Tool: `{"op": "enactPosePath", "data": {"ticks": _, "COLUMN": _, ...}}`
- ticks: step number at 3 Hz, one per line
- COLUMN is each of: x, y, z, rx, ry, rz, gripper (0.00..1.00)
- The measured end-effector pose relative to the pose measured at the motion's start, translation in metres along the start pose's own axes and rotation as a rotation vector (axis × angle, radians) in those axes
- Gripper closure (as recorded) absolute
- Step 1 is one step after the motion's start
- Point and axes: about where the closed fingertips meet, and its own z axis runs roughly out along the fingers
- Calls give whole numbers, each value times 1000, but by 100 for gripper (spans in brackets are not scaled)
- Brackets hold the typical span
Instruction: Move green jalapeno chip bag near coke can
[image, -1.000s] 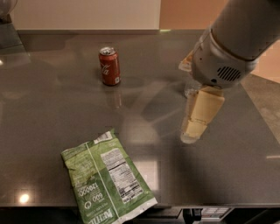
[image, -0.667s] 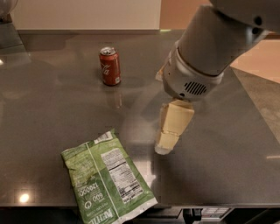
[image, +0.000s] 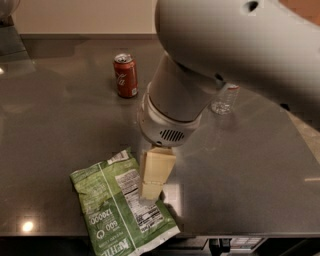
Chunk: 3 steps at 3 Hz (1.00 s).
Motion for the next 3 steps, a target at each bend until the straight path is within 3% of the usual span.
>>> {"op": "enactPosePath", "data": {"ticks": 3, "x": -20, "y": 9, "z": 62, "rx": -93, "ry": 7, "rz": -106, "gripper": 0}}
